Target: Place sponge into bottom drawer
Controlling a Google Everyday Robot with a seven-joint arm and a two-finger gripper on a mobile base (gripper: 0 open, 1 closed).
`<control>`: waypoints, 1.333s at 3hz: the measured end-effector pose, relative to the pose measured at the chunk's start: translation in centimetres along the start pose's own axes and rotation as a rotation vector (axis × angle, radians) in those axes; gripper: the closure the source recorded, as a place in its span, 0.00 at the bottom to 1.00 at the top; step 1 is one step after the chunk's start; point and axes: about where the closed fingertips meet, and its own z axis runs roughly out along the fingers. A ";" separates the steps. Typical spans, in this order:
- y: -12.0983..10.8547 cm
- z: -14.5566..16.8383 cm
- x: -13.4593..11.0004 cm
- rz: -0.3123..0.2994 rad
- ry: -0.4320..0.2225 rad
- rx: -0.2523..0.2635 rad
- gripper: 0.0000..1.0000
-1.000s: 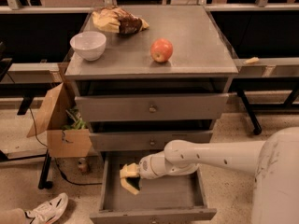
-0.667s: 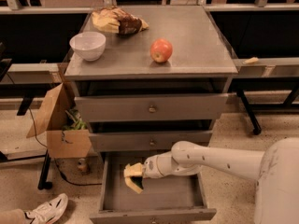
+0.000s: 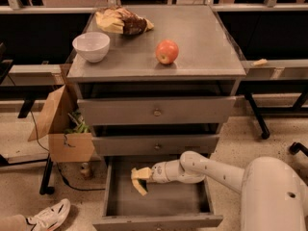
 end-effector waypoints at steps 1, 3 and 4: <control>-3.7 1.2 -0.9 0.063 -0.029 0.015 0.84; -9.1 2.5 -1.0 0.163 -0.034 0.110 0.37; -9.1 2.5 -1.0 0.164 -0.034 0.111 0.14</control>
Offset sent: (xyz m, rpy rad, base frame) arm 0.0476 -0.0263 -0.0996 -0.1066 0.1371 -0.1648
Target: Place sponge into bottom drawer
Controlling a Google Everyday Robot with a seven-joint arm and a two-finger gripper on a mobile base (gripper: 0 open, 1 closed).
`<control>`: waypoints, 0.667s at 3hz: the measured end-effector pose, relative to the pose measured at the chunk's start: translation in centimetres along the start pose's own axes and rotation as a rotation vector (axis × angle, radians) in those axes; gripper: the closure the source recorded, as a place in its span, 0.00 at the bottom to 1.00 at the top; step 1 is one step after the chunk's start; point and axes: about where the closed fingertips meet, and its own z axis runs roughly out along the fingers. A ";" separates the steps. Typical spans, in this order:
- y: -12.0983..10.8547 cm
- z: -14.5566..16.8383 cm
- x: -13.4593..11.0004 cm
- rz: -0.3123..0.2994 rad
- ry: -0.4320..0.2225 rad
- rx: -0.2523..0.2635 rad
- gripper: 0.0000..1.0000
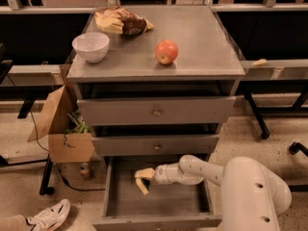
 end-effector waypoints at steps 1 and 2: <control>0.0 0.0 0.0 0.000 0.000 0.000 0.00; 0.0 0.0 0.0 0.000 0.000 0.000 0.00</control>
Offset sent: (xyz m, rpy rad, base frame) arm 0.0000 0.0000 0.0000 0.0000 0.0000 0.0000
